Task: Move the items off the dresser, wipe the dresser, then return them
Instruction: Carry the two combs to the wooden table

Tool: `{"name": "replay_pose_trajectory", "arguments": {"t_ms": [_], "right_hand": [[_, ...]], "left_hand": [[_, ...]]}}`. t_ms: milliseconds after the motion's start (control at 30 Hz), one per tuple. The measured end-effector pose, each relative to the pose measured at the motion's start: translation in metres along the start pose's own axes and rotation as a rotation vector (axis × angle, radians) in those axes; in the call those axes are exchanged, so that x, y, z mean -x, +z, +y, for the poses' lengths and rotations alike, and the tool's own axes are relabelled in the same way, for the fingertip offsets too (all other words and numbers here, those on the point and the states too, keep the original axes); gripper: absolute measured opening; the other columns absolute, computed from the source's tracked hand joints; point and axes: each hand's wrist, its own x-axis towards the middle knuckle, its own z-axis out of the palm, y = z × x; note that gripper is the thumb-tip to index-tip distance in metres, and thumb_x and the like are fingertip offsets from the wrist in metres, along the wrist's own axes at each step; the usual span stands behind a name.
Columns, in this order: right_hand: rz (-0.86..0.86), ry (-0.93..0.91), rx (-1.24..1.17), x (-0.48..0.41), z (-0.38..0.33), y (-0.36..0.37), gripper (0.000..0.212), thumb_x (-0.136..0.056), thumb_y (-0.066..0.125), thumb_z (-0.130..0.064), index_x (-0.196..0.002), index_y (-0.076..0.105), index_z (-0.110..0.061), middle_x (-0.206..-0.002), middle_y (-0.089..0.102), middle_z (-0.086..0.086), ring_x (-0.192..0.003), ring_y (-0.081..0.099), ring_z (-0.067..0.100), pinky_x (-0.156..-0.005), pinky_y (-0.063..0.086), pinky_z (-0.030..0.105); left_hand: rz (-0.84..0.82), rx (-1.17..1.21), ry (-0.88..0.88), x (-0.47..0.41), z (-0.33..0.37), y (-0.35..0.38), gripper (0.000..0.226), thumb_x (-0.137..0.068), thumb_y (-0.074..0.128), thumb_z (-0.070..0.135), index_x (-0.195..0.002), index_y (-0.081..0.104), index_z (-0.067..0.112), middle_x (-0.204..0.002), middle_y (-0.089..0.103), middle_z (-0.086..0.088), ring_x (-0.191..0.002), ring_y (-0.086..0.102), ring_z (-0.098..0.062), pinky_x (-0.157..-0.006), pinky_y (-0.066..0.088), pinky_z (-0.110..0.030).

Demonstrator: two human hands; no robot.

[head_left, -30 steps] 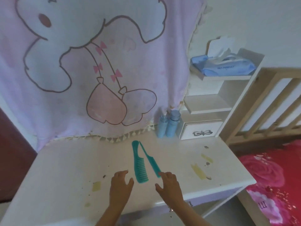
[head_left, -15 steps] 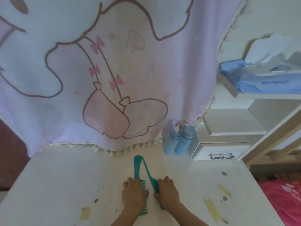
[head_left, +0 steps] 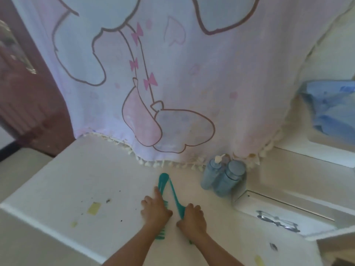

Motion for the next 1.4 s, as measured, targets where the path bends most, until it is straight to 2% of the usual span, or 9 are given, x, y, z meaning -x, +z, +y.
{"name": "replay_pose_trajectory", "arguments": {"t_ms": [167, 300, 467, 633, 800, 1000, 1167, 1300, 1400], "right_hand": [[0.014, -0.019, -0.008, -0.001, 0.000, -0.009, 0.040, -0.083, 0.055, -0.024, -0.118, 0.045, -0.008, -0.125, 0.041, 0.010, -0.116, 0.047, 0.027, -0.091, 0.043, 0.030], [0.050, -0.137, -0.008, 0.000, -0.022, -0.017, 0.036, -0.084, 0.054, -0.023, -0.117, 0.048, -0.011, -0.122, 0.048, 0.007, -0.115, 0.046, 0.022, -0.089, 0.042, 0.028], [0.117, -0.348, 0.010, 0.016, -0.080, -0.018, 0.035, -0.086, 0.053, -0.023, -0.119, 0.049, -0.011, -0.119, 0.050, 0.006, -0.112, 0.046, 0.021, -0.085, 0.043, 0.027], [0.108, -0.605, 0.050, 0.058, -0.160, 0.010, 0.035, -0.084, 0.052, -0.018, -0.118, 0.051, -0.014, -0.116, 0.052, 0.005, -0.111, 0.047, 0.021, -0.084, 0.044, 0.027], [0.114, -0.891, 0.174, 0.128, -0.246, 0.052, 0.038, -0.085, 0.048, -0.015, -0.123, 0.048, -0.013, -0.117, 0.054, 0.006, -0.109, 0.045, 0.022, -0.084, 0.041, 0.027], [0.003, -1.156, 0.159, 0.236, -0.338, 0.117, 0.029, -0.082, 0.055, -0.015, -0.110, 0.056, -0.010, -0.110, 0.056, 0.007, -0.105, 0.052, 0.024, -0.070, 0.039, 0.025], [-0.001, -1.368, 0.120, 0.322, -0.412, 0.158, 0.038, -0.083, 0.060, -0.020, -0.119, 0.054, -0.011, -0.116, 0.055, 0.007, -0.110, 0.050, 0.024, -0.082, 0.043, 0.028], [-0.050, -1.487, 0.079, 0.382, -0.461, 0.176, 0.029, -0.085, 0.061, -0.020, -0.111, 0.056, -0.009, -0.109, 0.055, 0.006, -0.095, 0.054, 0.019, -0.062, 0.037, 0.021], [-0.081, -1.543, 0.058, 0.413, -0.490, 0.192, 0.030, -0.085, 0.060, -0.021, -0.112, 0.056, -0.010, -0.109, 0.056, 0.007, -0.096, 0.055, 0.021, -0.065, 0.036, 0.024]], "left_hand": [[0.060, 0.172, -0.082, 0.011, -0.001, -0.007, 0.072, -0.075, 0.062, 0.021, -0.134, 0.020, 0.013, -0.118, 0.039, -0.016, -0.110, 0.041, -0.033, -0.091, 0.041, -0.035], [0.197, 0.347, -0.010, 0.019, -0.010, -0.022, 0.067, -0.074, 0.060, 0.012, -0.131, 0.025, 0.011, -0.098, 0.031, -0.007, -0.101, 0.041, -0.030, -0.082, 0.035, -0.026], [0.392, 0.452, -0.030, 0.035, -0.055, -0.066, 0.064, -0.078, 0.062, 0.012, -0.132, 0.028, 0.013, -0.114, 0.038, -0.012, -0.110, 0.039, -0.026, -0.087, 0.036, -0.025], [0.555, 0.487, -0.183, 0.065, -0.143, -0.112, 0.064, -0.080, 0.060, 0.012, -0.136, 0.028, 0.012, -0.121, 0.044, -0.013, -0.113, 0.040, -0.026, -0.096, 0.037, -0.031], [0.698, 0.622, -0.322, 0.121, -0.247, -0.146, 0.063, -0.079, 0.063, 0.010, -0.134, 0.033, 0.013, -0.121, 0.043, -0.012, -0.114, 0.042, -0.026, -0.097, 0.039, -0.032], [0.881, 0.653, -0.543, 0.212, -0.385, -0.169, 0.058, -0.078, 0.063, 0.010, -0.131, 0.039, 0.010, -0.122, 0.045, -0.013, -0.113, 0.043, -0.025, -0.098, 0.038, -0.032], [1.049, 0.602, -0.703, 0.288, -0.481, -0.191, 0.048, -0.078, 0.064, 0.011, -0.123, 0.046, 0.005, -0.120, 0.047, -0.015, -0.110, 0.044, -0.026, -0.096, 0.040, -0.034], [1.187, 0.578, -0.783, 0.346, -0.538, -0.209, 0.046, -0.080, 0.062, 0.013, -0.123, 0.048, 0.006, -0.120, 0.045, -0.013, -0.110, 0.043, -0.025, -0.097, 0.042, -0.035], [1.247, 0.546, -0.858, 0.377, -0.571, -0.217, 0.038, -0.079, 0.061, 0.012, -0.116, 0.053, 0.005, -0.114, 0.046, -0.013, -0.108, 0.043, -0.027, -0.094, 0.039, -0.033]]}}
